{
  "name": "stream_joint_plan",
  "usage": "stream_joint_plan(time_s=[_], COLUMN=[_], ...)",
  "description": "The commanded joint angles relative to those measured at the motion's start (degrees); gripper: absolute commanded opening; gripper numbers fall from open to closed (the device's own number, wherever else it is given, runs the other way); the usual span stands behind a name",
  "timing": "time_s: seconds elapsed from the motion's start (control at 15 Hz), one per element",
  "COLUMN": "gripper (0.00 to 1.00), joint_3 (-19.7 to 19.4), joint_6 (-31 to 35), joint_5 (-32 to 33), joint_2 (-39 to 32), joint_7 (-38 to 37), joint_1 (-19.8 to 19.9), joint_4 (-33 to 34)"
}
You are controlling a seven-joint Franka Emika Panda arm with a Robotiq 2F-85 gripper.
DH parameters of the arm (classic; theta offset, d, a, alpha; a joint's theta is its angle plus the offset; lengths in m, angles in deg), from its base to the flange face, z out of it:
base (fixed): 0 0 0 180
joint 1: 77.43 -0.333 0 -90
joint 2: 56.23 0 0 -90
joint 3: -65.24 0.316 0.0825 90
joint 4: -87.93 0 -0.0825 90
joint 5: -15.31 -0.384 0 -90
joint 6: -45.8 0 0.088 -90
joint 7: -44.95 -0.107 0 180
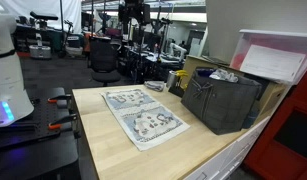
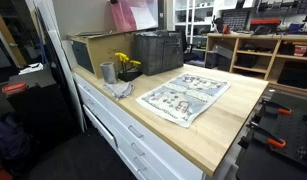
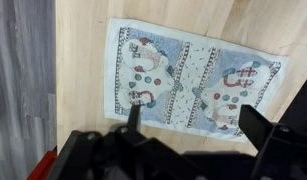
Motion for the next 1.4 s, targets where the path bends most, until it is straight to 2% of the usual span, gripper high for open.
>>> stream_joint_plan(time_s=[0.0, 0.8, 1.33], gripper=[1.0, 1.0, 1.0], joint_3=[0.71, 0.71, -2.44], joint_6=[-0.13, -0.13, 3.04], joint_5=[-0.45, -0.45, -4.8], joint_2=[-0.16, -0.16, -13.54], joint_7=[0.36, 0.36, 2.75], joint_1=[0.84, 0.84, 0.7], joint_4=[0.14, 0.14, 5.5])
